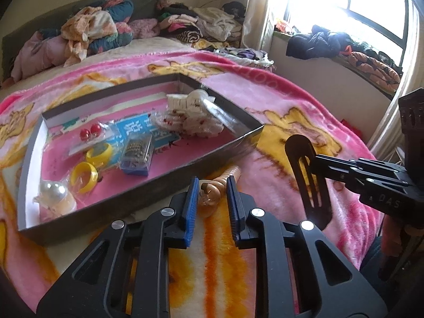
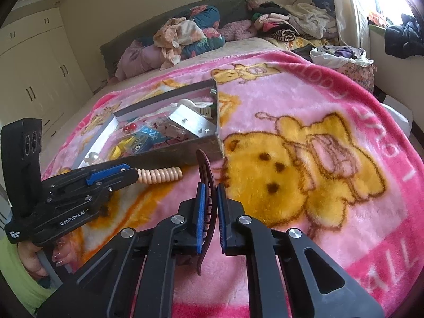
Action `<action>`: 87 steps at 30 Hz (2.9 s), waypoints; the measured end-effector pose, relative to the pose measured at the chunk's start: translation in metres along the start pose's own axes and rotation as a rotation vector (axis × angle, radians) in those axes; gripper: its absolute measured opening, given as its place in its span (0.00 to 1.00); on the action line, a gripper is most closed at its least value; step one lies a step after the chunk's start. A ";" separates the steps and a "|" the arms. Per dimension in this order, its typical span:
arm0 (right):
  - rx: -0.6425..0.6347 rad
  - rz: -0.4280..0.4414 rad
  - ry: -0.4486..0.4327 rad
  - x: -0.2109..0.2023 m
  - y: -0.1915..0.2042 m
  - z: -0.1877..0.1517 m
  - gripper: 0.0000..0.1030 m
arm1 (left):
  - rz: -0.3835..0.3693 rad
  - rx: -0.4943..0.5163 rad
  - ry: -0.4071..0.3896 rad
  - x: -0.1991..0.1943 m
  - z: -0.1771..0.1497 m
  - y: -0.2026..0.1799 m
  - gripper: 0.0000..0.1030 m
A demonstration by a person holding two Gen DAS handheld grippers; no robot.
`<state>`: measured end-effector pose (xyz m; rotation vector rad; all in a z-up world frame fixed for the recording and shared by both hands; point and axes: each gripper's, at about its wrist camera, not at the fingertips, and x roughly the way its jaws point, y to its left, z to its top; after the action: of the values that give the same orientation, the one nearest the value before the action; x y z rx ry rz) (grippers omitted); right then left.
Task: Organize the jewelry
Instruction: 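Carry the coiled tie with the left gripper while the right gripper carries the maroon clip into the box, then open both grippers and withdraw them from the box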
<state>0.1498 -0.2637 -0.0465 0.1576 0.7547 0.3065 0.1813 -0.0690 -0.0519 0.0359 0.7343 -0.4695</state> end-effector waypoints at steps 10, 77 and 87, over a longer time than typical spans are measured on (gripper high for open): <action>-0.020 0.002 -0.026 -0.011 0.013 0.015 0.08 | -0.003 0.014 -0.065 -0.024 0.018 0.002 0.14; -0.099 0.080 0.053 0.107 0.082 0.076 0.43 | 0.274 -0.190 -0.079 -0.026 0.009 0.126 0.38; -0.095 0.094 -0.077 0.064 0.068 0.061 0.74 | 0.283 -0.175 -0.118 -0.048 0.009 0.110 0.63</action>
<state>0.2214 -0.1803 -0.0278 0.1141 0.6558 0.4224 0.2024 0.0467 -0.0277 -0.0509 0.6403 -0.1352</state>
